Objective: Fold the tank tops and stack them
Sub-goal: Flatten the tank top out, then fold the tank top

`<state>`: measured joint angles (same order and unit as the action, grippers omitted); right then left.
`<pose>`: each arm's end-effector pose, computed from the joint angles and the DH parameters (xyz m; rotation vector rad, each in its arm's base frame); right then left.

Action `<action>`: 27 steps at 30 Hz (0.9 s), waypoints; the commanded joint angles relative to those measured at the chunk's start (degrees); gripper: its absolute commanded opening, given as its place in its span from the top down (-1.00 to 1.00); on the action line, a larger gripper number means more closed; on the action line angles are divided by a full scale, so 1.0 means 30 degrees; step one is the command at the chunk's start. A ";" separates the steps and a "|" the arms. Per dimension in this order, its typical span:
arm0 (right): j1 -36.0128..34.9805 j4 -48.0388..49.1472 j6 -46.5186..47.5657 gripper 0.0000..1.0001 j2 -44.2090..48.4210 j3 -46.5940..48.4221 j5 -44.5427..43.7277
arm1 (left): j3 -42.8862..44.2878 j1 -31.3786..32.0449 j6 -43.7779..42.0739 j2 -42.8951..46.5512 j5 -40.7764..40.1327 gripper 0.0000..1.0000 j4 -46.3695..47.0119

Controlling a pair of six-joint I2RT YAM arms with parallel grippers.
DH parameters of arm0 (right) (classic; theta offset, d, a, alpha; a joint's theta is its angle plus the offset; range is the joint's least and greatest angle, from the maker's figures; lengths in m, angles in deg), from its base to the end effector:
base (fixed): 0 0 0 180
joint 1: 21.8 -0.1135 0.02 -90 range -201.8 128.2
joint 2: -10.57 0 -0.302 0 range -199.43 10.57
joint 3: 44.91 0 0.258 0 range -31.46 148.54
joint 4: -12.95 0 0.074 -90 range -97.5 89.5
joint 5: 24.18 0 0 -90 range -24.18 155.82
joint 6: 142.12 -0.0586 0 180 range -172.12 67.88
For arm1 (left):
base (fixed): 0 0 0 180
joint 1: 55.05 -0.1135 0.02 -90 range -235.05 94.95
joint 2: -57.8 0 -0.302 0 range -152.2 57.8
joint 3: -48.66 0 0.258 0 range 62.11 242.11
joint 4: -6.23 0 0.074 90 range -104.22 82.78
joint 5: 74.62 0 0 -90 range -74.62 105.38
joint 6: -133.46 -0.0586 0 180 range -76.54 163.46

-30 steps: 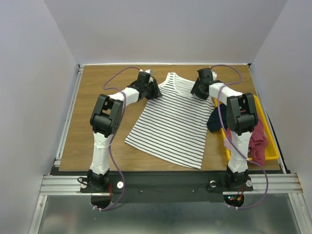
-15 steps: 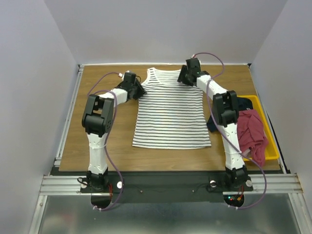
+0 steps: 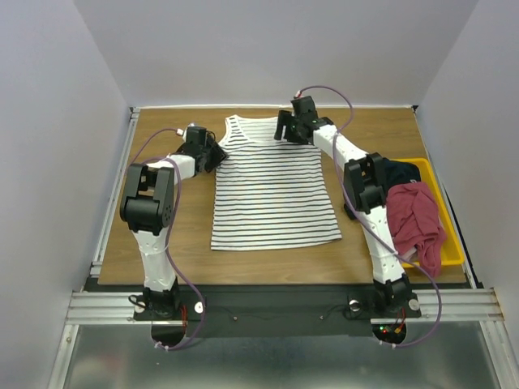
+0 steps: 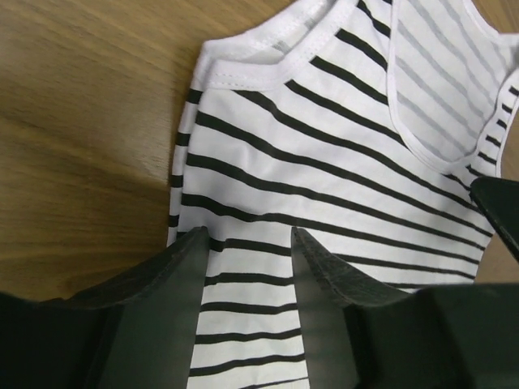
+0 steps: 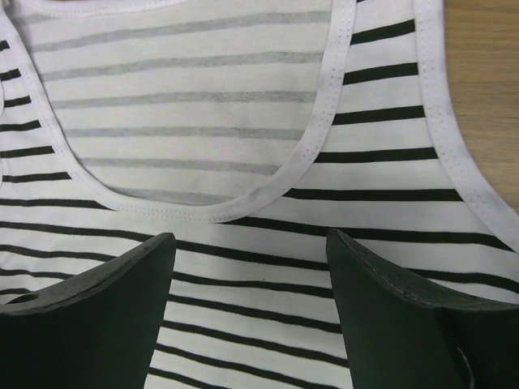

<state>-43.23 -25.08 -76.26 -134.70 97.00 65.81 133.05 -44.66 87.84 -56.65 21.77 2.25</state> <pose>0.5820 0.2284 0.1828 0.0551 2.3271 0.4069 0.4689 -0.0926 0.1852 -0.5906 2.1592 -0.6577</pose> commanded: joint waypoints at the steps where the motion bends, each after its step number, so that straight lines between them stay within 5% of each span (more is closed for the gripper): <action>1: -0.0004 -0.0069 0.0693 -0.64 0.3824 -0.0252 -0.1225 | 0.0290 0.0110 -0.1022 0.1787 0.1589 -0.17 0.1820; 5: -0.0851 -0.0069 0.0605 -0.65 0.6611 -0.1771 -0.1956 | 0.1254 0.0023 -0.1901 0.3227 0.0305 -0.22 0.0508; 13: -0.6649 0.0223 -0.1472 -0.54 1.0834 -0.8744 -0.4330 | 0.3742 -0.1559 -0.2311 0.2355 -0.1839 -0.15 -0.2657; 21: -1.2303 0.0458 -0.3289 0.10 0.9813 -0.9922 -0.6734 | 0.6732 -0.1853 -0.5093 -0.1043 0.0970 -0.04 -0.3069; 27: -1.4444 0.0429 -0.3818 0.15 0.8435 -0.9833 -0.7495 | 0.6589 -0.1853 -0.5566 -0.1779 0.1823 -0.04 -0.2339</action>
<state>-84.32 -24.60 -85.42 -109.28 66.34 47.93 151.02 -50.52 73.96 -63.27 24.06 -6.16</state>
